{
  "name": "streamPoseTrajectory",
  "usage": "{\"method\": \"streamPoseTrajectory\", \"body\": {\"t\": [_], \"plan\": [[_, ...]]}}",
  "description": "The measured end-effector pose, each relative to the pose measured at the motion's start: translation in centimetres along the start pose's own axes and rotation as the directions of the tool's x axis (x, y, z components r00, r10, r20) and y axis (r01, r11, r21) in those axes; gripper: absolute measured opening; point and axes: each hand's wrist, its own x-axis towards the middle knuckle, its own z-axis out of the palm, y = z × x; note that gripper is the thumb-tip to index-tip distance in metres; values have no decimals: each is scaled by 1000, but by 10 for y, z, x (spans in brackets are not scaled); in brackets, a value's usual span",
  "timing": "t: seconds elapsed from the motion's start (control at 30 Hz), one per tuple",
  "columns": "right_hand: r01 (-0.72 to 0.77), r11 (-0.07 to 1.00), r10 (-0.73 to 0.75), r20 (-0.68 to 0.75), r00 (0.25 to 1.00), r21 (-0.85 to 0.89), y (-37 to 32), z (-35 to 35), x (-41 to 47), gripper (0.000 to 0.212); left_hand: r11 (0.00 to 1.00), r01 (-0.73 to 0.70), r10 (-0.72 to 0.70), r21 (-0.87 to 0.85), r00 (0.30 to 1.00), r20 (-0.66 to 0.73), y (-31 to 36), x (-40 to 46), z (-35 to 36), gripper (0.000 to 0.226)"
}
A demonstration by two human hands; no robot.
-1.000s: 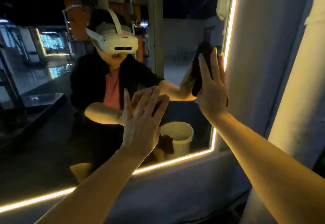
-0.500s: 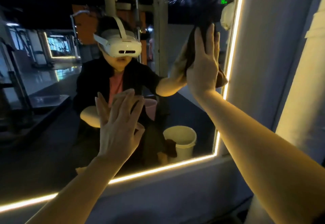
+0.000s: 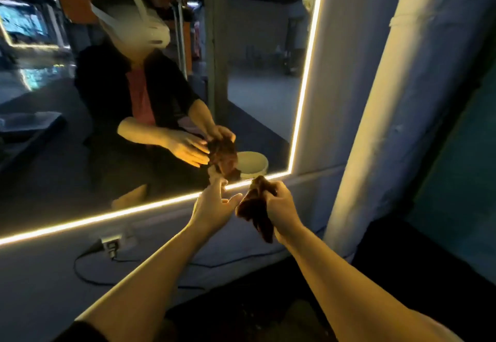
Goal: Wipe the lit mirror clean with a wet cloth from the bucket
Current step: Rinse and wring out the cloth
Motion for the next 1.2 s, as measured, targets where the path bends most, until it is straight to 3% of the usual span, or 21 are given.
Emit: {"method": "streamPoseTrajectory", "body": {"t": [0.07, 0.13, 0.27, 0.4, 0.53, 0.67, 0.77, 0.87, 0.9, 1.03, 1.13, 1.2], "plan": [[-41, 997, 45, -61, 997, 71, -24, -22, -26, 18, 933, 223, -156, -281, 958, 242, 31, -19, 14, 39], [-50, 997, 53, -61, 997, 56, -43, -44, -58, 19, 885, 284, -141, -370, 919, 369, 53, -37, 26, 35], [-67, 998, 66, -188, 980, 2, -64, -86, -113, 21, 915, 171, -62, -365, 955, 291, 77, -67, 46, 10], [-56, 995, 28, -305, 952, -83, -80, -127, -163, 18, 955, 34, 10, -295, 989, 146, 112, -94, 49, 19], [-87, 962, -2, -325, 946, -257, -92, -157, -193, 23, 961, -105, 153, -257, 972, 178, 147, -113, 45, 5], [-14, 960, -26, -137, 990, -281, -115, -169, -226, 39, 927, -69, 140, -368, 976, 169, 167, -132, 40, 10], [-113, 869, 138, 16, 990, -481, -116, -181, -257, 58, 866, 139, 10, -480, 955, 296, 172, -139, 42, 18], [-102, 870, 140, 42, 989, -482, -94, -201, -278, 27, 783, 321, -24, -532, 871, 490, 182, -160, 55, 4], [-95, 895, 106, 1, 994, -435, -86, -211, -283, 22, 758, 388, -44, -525, 833, 552, 185, -169, 62, 16], [-136, 990, 139, -173, 975, 25, -43, -247, -295, 26, 633, 639, -93, -437, 623, 777, 176, -194, 106, 33], [-252, 923, 345, -333, 878, 291, 1, -257, -293, 41, 626, 738, -94, -254, 395, 914, 142, -208, 148, 65], [-342, 862, 488, -425, 762, 374, 22, -263, -284, 45, 669, 731, -106, -138, 277, 955, 131, -214, 173, 53]]}}
